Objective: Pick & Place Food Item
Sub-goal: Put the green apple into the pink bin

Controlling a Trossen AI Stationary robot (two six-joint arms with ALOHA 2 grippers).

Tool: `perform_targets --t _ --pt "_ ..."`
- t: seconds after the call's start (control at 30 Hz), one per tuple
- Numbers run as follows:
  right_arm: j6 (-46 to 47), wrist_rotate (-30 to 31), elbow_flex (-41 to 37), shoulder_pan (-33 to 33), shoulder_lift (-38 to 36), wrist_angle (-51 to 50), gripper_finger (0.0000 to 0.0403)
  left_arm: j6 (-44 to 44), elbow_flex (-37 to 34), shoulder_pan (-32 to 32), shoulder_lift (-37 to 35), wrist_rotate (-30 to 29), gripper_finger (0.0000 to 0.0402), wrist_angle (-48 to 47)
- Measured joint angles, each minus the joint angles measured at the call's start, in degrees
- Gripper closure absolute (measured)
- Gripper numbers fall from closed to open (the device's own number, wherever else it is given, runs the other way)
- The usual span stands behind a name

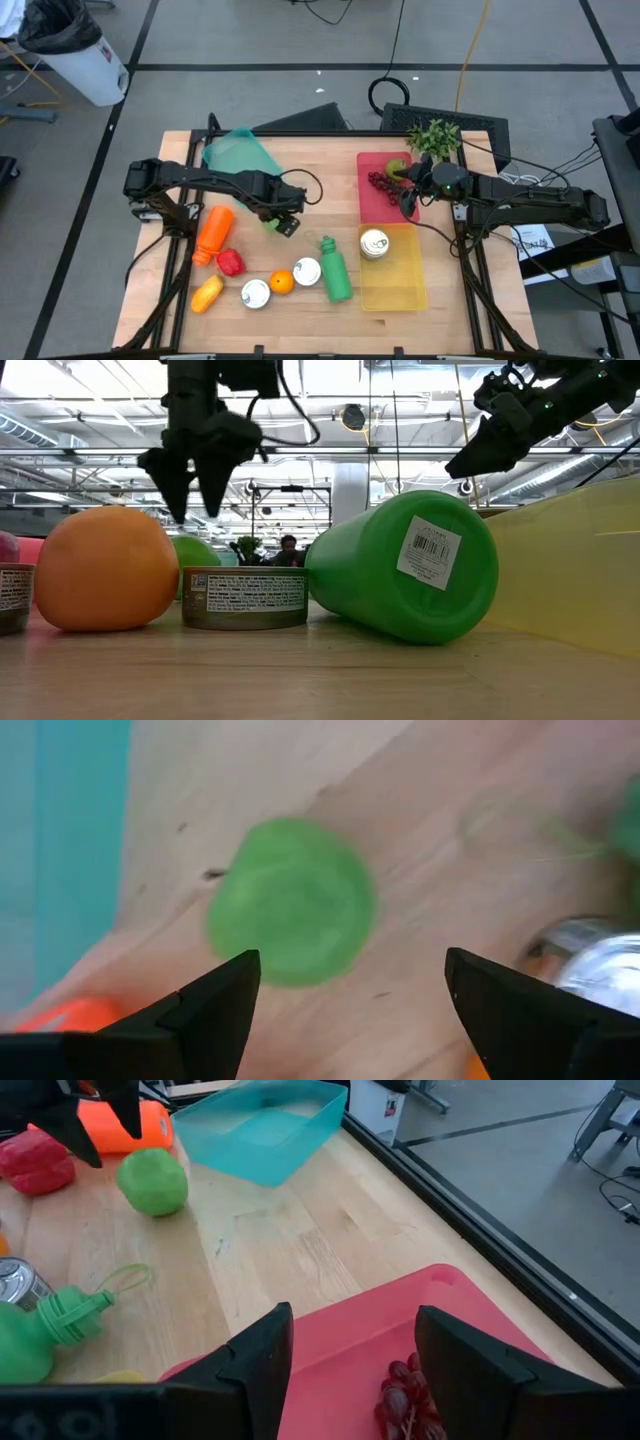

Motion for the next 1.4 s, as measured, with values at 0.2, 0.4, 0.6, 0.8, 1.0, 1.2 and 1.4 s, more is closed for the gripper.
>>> perform_targets --t 0.2,0.4,0.6,0.8,1.0,1.2,1.4 --pt "-0.9 0.1 0.0 0.0 0.0 0.0 0.0206 -7.9 0.0 0.0 3.9 -3.4 0.0047 -4.4" --pt "-0.9 0.0 0.0 0.0 0.0 0.0 0.0206 -14.5 0.0 -0.8 7.0 -4.3 0.0039 -0.2" --pt "-1.5 -0.1 0.0 0.0 0.0 0.0 0.0206 -13.9 0.1 -2.1 8.9 -4.9 0.0045 3.6" --pt "-2.0 -0.1 0.0 0.0 0.0 0.0 0.0206 -7.9 0.0 -2.7 10.5 -6.6 0.0039 6.0" --pt "-2.0 -0.1 0.0 0.0 0.0 0.0 0.0206 -1.4 -0.1 -2.4 10.5 -9.0 0.0068 6.3" --pt "-1.3 -0.1 0.0 0.0 0.0 0.0 0.0206 0.2 -0.1 -2.2 10.6 -14.3 0.0122 6.3" --pt "-1.1 -0.1 0.0 0.0 0.0 0.0 0.0206 6.4 -0.1 -1.8 10.6 -16.4 0.0135 6.1"
